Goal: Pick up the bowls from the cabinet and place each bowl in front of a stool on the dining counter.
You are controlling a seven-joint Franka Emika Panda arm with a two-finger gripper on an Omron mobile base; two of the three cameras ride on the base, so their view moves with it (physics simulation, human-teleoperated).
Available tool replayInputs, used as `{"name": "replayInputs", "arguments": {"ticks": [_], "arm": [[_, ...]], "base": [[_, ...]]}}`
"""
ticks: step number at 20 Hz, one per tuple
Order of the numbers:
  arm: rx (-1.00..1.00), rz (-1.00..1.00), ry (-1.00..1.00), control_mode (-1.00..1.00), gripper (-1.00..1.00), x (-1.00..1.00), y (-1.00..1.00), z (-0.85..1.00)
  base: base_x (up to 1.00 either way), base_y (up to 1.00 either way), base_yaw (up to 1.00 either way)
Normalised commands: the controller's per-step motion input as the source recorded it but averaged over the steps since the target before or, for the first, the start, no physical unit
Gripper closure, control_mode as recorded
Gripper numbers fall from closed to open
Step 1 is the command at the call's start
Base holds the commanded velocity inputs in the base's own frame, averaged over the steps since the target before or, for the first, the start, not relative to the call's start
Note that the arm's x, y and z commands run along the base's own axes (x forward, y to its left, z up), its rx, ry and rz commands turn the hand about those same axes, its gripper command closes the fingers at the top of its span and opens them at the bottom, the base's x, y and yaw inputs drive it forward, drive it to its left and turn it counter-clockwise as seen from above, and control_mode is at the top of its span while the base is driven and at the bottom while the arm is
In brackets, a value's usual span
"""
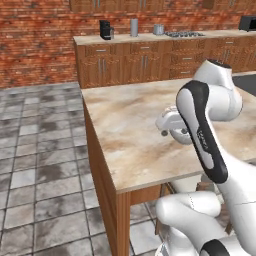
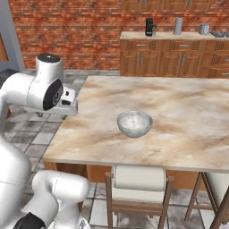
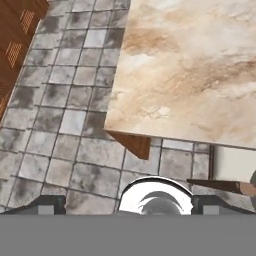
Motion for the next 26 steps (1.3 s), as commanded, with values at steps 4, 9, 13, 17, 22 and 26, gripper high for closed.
{"name": "replayInputs", "arguments": {"ticks": [4,9,13,17,22,26], "arm": [[-0.29,-0.01,0.00,-1.00,-1.00,0.00,0.34,0.09],[-0.09,-0.06,0.00,1.00,-1.00,-0.35,0.11,0.09],[0.00,0.00,0.00,1.00,-1.00,0.00,0.00,0.00],[0.00,0.00,0.00,1.00,-1.00,0.00,0.00,0.00],[0.00,0.00,0.00,1.00,-1.00,0.00,0.00,0.00],[0.00,0.00,0.00,1.00,-1.00,0.00,0.00,0.00]], "base": [[0.00,0.00,0.00],[-0.16,0.04,0.00],[-1.00,0.71,-0.02],[-0.41,1.00,0.16],[0.59,0.83,0.46],[1.00,0.27,0.20]]}}
